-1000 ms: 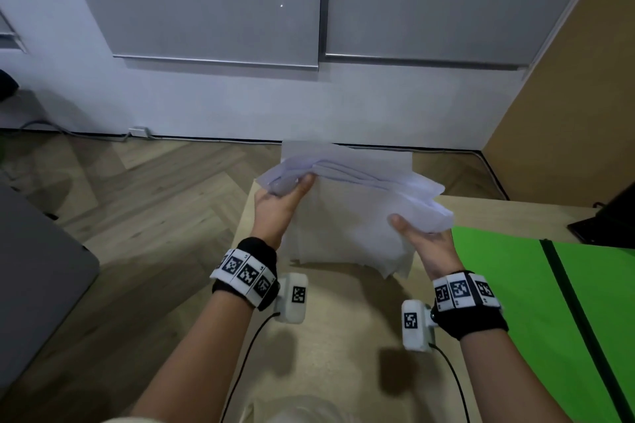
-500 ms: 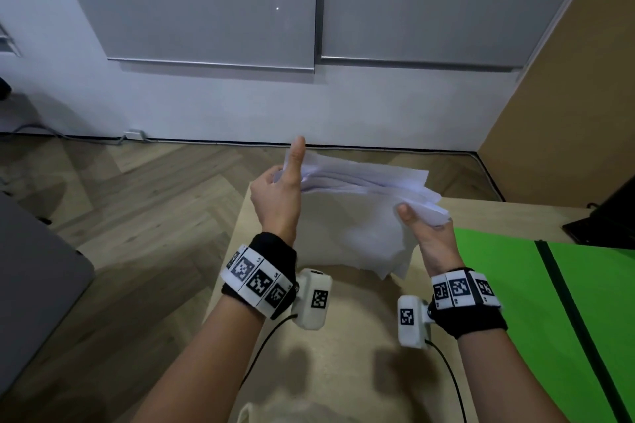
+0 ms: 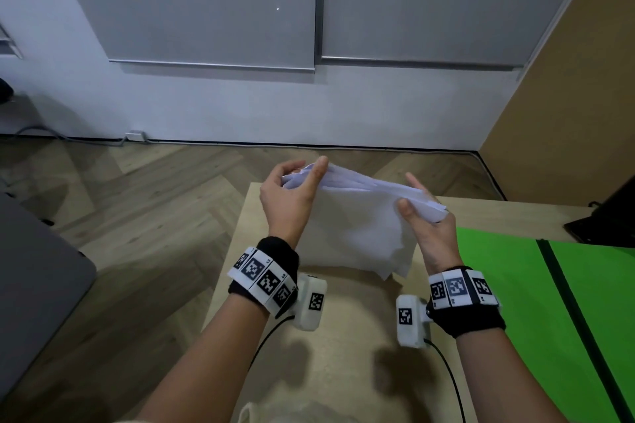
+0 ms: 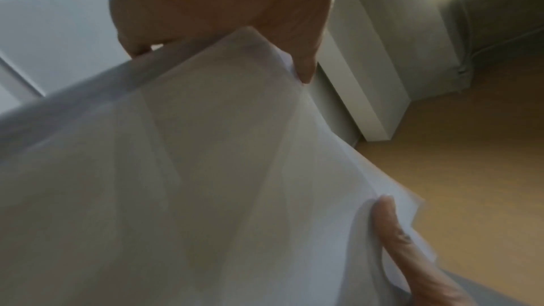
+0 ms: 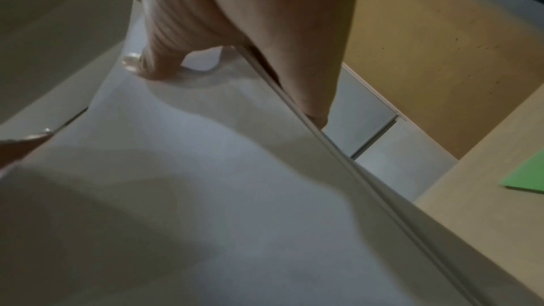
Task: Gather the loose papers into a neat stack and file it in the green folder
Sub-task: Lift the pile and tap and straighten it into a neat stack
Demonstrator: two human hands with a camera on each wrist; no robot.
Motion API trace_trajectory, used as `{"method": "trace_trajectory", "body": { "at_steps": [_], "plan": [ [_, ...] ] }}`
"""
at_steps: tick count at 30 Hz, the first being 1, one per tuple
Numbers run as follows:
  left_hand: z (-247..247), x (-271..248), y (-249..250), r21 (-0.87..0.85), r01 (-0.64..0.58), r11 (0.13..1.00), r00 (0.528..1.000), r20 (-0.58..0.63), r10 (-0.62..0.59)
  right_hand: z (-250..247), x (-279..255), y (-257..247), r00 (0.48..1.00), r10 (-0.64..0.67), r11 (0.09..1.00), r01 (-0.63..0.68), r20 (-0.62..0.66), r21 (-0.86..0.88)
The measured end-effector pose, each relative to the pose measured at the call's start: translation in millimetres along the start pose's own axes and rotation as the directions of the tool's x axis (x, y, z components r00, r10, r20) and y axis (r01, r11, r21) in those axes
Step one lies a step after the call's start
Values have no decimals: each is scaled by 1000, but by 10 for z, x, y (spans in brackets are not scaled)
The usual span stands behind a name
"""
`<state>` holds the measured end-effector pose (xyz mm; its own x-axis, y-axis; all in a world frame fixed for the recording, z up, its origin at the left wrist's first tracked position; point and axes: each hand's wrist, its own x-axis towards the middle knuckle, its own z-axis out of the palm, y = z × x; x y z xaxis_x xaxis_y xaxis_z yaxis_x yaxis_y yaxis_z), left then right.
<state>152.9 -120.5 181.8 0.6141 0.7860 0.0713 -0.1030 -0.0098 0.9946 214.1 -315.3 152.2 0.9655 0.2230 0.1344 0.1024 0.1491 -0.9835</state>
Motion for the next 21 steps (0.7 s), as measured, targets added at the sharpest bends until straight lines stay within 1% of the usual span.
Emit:
{"method": "trace_trajectory", "body": {
  "at_steps": [3, 5, 6, 9, 11, 15, 17, 21],
  "plan": [
    [25, 19, -16, -13, 37, 999, 994, -100, -39, 49, 12, -41, 996, -30, 999, 33, -83, 36],
    [39, 35, -15, -1, 79, 997, 988, -133, -79, 62, 31, -45, 990, -38, 998, 45, -136, 50],
    [59, 33, -15, -1, 81, 997, 991, -110, -80, 70, 42, -41, 988, -41, 998, 49, -150, 51],
    [134, -41, 8, 36, 18, 999, 998, 66, -20, 92, 76, -26, 977, -22, 997, 36, -211, 64],
    [137, -81, 5, 36, 2, 999, 987, 160, -7, 109, 85, -10, 963, 0, 994, 29, -269, 105],
    [43, -74, -76, 15, -27, 1000, 950, 313, 21, 108, 143, 23, 918, 7, 995, 34, -397, 97],
    [11, -70, -106, 6, -36, 999, 943, 331, 32, 110, 174, 31, 899, 16, 993, 35, -437, 108],
    [13, -21, -148, -30, 30, 999, 965, 261, -21, 120, 202, 13, 902, -49, 996, 78, -428, 50]
  ]
}}
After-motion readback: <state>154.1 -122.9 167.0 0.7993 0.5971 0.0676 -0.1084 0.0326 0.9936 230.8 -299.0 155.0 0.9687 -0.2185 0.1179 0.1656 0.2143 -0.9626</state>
